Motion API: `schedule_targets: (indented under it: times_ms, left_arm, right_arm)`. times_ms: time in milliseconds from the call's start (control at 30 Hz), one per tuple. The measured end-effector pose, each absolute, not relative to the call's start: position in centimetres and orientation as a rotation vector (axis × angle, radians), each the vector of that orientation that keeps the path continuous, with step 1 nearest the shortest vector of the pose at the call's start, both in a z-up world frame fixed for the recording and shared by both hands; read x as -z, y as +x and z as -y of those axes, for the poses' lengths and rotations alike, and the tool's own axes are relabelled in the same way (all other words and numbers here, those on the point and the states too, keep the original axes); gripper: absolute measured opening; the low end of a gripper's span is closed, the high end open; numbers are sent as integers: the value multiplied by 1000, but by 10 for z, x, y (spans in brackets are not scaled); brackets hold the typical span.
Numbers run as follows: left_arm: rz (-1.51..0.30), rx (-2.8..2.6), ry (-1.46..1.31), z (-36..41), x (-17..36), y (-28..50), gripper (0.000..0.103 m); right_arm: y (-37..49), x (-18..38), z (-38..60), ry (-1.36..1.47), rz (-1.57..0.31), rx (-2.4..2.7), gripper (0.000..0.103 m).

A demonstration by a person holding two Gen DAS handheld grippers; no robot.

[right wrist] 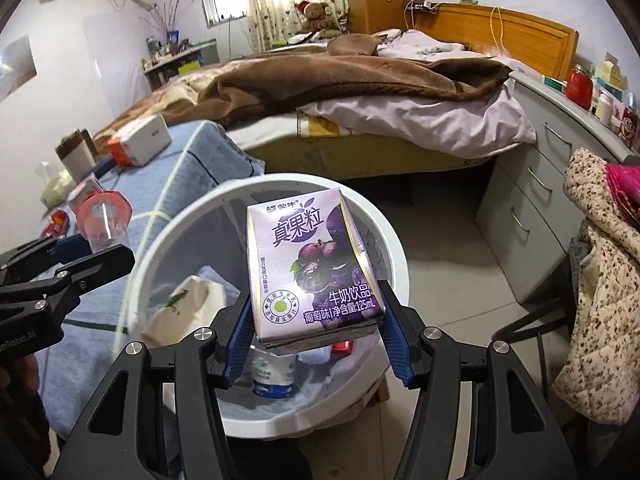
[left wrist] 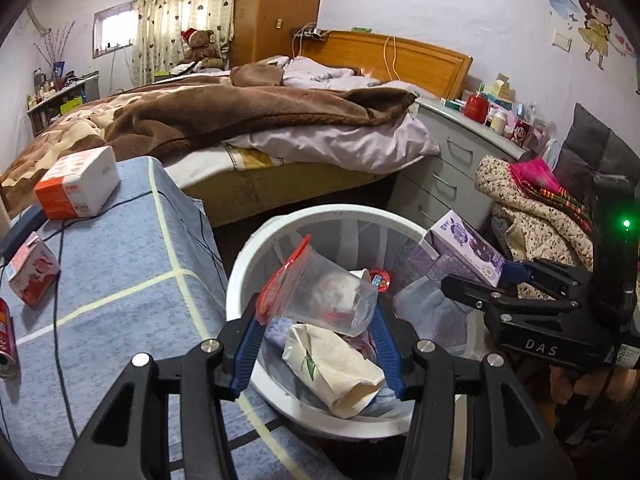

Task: Collect trash
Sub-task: 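Open both tools over the white bin to drop the cup and milk box, then move both tools back over the table toward the red can and strawberry box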

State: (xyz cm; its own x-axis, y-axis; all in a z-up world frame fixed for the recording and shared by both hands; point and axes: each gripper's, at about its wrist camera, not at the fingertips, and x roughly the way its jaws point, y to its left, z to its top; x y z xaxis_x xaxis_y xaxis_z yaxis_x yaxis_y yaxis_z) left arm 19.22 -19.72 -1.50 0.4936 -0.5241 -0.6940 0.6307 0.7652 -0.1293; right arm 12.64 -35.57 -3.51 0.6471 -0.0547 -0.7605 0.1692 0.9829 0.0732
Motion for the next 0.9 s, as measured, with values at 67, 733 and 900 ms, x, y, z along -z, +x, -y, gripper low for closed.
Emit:
schedule_targets:
  times_ms: [67, 733, 900]
  left_arm:
    - [-799, 708, 147, 199, 19, 193, 64]
    - [-776, 647, 74, 165, 5, 191, 76]
    - [-761, 607, 61, 145, -2, 190, 76]
  right_arm:
    - [128, 37, 357, 129, -867, 135, 59]
    - [119, 26, 357, 173, -803, 151, 64]
    - [120, 20, 350, 195, -771, 141, 64]
